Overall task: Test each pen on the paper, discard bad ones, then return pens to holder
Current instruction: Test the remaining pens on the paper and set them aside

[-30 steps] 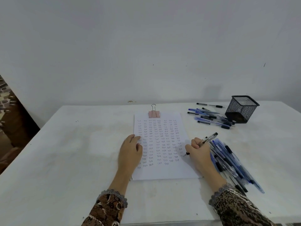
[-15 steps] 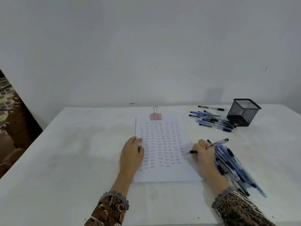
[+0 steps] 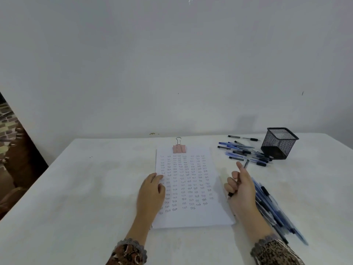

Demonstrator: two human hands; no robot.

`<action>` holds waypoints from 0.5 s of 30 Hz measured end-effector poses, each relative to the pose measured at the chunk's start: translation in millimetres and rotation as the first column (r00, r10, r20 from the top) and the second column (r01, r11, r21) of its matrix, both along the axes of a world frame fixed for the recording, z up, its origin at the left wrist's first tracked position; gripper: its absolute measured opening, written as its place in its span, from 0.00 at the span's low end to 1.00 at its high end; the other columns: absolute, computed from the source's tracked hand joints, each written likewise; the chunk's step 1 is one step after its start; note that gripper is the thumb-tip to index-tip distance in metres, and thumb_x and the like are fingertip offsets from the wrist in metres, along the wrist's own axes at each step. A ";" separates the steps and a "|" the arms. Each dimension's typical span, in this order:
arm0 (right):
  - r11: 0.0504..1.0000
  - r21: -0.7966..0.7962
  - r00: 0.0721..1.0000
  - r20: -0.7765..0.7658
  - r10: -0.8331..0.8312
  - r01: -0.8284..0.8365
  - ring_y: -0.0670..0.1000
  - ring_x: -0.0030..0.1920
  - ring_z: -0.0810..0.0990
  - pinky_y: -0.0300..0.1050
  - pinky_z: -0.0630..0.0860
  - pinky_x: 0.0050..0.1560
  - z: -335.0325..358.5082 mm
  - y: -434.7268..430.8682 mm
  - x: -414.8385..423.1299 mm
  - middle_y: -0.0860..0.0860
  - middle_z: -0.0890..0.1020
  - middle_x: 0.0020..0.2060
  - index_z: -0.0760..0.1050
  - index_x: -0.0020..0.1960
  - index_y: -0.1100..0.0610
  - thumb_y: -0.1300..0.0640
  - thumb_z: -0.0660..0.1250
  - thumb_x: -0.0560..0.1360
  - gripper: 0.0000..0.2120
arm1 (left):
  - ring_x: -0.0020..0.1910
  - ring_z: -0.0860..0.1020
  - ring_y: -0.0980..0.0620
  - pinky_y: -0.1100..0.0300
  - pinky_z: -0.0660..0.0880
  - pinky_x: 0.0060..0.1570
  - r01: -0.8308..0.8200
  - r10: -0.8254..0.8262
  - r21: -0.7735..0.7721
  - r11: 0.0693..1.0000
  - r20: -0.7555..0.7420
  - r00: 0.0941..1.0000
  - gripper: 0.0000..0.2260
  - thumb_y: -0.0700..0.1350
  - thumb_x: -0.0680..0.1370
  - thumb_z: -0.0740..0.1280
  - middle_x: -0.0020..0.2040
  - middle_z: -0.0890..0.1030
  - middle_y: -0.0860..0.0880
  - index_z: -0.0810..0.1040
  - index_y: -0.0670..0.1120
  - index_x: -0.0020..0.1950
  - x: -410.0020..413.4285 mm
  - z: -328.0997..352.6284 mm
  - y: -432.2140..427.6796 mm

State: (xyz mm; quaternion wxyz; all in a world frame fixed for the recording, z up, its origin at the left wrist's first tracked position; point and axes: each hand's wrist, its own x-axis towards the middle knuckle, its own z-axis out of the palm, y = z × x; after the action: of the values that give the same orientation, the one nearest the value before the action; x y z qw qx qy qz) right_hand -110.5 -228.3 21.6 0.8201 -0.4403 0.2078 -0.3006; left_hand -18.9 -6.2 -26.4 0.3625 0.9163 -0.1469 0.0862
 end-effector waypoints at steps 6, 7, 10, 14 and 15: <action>0.956 -0.286 0.975 -0.183 -0.126 0.070 0.42 0.19 0.58 0.35 0.58 0.19 5.7 6.0 -10.5 0.48 0.62 0.26 0.70 0.53 0.54 0.54 0.49 0.83 0.12 | 0.66 0.68 0.53 0.58 0.65 0.67 -0.011 0.011 -0.011 1.000 -0.012 1.000 0.16 0.40 0.77 0.58 0.68 0.70 0.50 0.73 0.44 0.65 1.1 -2.4 -0.2; 0.929 -0.363 0.966 -0.204 -0.156 0.073 0.43 0.20 0.59 0.37 0.59 0.20 8.4 3.7 -14.2 0.49 0.63 0.27 0.70 0.54 0.56 0.54 0.48 0.83 0.12 | 0.67 0.67 0.52 0.58 0.65 0.67 -0.012 0.012 -0.009 1.000 -0.013 1.000 0.16 0.40 0.78 0.58 0.68 0.69 0.50 0.73 0.44 0.65 1.5 -2.8 -0.2; 0.705 -0.709 0.896 -0.324 -0.304 -0.017 0.53 0.27 0.68 0.46 0.61 0.28 20.6 -16.9 -28.1 0.53 0.68 0.29 0.70 0.53 0.58 0.56 0.50 0.82 0.11 | 0.67 0.67 0.52 0.58 0.64 0.67 -0.012 0.012 -0.009 1.000 -0.012 1.000 0.16 0.40 0.78 0.58 0.68 0.69 0.49 0.73 0.44 0.65 1.7 -2.6 -1.1; 0.390 -0.870 0.726 -0.474 -0.499 -0.301 0.61 0.45 0.74 0.50 0.68 0.44 10.1 -53.6 -45.0 0.62 0.76 0.46 0.75 0.56 0.65 0.63 0.55 0.79 0.12 | 0.67 0.68 0.51 0.58 0.64 0.67 -0.015 0.015 -0.011 1.000 0.001 1.000 0.16 0.40 0.77 0.59 0.68 0.70 0.49 0.74 0.43 0.64 2.6 -3.8 -0.4; 0.345 -0.852 0.671 -0.522 -0.526 -0.393 0.60 0.45 0.74 0.49 0.69 0.46 1.7 -59.6 -46.7 0.61 0.76 0.47 0.76 0.55 0.65 0.62 0.56 0.79 0.12 | 0.67 0.68 0.51 0.57 0.64 0.67 -0.014 0.014 -0.012 1.000 0.004 1.000 0.16 0.40 0.77 0.59 0.67 0.70 0.49 0.74 0.43 0.64 2.9 -4.5 -0.1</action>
State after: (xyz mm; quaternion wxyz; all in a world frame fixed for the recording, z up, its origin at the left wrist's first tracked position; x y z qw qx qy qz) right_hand -157.2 -287.9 23.3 0.2367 -0.8938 0.3279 -0.1939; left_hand -16.0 -6.3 -30.9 0.3673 0.9148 -0.1409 0.0914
